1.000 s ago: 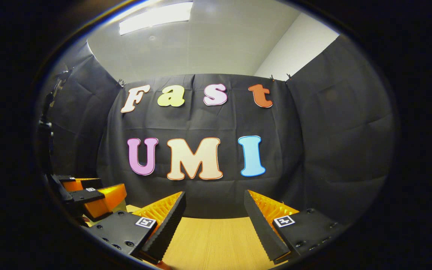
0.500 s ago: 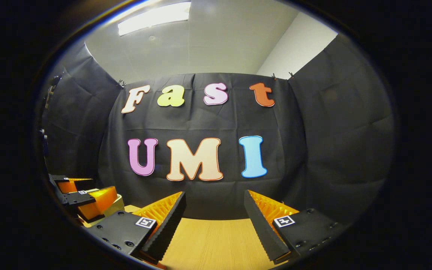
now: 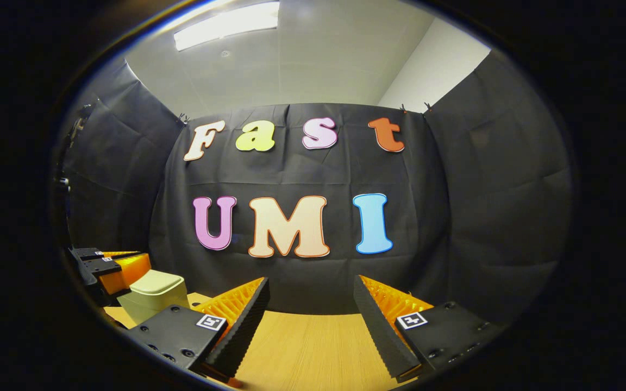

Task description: Press the lid of the desktop garbage bin to open it, pick up the crumpled paper on the desktop and throw it into the bin, then pick up the pop can on the desktop and drop it into the bin, and finally close the garbage bin lid.

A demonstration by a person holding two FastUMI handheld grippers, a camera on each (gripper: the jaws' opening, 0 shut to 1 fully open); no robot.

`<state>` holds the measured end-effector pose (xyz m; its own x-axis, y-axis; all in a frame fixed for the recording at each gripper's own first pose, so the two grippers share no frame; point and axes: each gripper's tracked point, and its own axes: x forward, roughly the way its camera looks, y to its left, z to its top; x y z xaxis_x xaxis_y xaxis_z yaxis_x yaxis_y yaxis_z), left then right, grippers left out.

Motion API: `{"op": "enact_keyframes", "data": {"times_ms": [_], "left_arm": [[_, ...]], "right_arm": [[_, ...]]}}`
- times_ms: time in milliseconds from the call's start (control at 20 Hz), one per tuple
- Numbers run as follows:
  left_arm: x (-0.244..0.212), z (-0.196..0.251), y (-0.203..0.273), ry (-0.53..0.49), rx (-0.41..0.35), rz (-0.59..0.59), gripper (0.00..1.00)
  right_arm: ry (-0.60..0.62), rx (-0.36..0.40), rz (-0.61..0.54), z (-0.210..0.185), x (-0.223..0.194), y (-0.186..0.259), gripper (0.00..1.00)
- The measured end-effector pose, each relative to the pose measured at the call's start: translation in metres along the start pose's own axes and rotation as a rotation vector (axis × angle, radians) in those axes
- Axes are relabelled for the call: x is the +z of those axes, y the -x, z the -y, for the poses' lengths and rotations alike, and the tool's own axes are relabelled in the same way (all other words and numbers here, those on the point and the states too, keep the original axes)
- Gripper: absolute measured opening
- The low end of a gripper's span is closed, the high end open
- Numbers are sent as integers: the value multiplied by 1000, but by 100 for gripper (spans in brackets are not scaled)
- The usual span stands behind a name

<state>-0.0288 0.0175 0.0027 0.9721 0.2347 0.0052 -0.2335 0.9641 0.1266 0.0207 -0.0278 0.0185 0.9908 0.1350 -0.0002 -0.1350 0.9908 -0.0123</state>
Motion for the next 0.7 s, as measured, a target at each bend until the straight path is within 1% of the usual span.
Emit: {"op": "enact_keyframes", "data": {"times_ms": [100,150,250,300,350,400,450,600,700], "left_arm": [[-5,-2,-1,9,-19,-16,0],[-8,-11,0,3,-3,-25,1],[-10,-36,-2,1,49,-28,1],[-13,-50,-1,-18,89,-33,1],[-11,-72,1,-43,158,-20,0],[-13,-83,-2,-50,174,-14,0],[-16,-88,-4,-50,168,-25,0],[-38,-112,-11,-61,184,-65,0],[-52,-128,-18,-51,193,-99,0]], "right_arm": [[0,9,-4,-7,-2,0,98],[0,13,-6,-12,-3,0,98],[-3,18,-6,-19,-3,-1,98],[-5,17,-4,-23,-3,-1,98],[-6,19,1,-27,-1,-1,98],[-5,20,2,-32,-2,-2,98],[-3,21,0,-36,-3,-3,98],[-1,27,-27,-50,-13,-6,98],[-4,29,-45,-58,-19,-7,98]]}}
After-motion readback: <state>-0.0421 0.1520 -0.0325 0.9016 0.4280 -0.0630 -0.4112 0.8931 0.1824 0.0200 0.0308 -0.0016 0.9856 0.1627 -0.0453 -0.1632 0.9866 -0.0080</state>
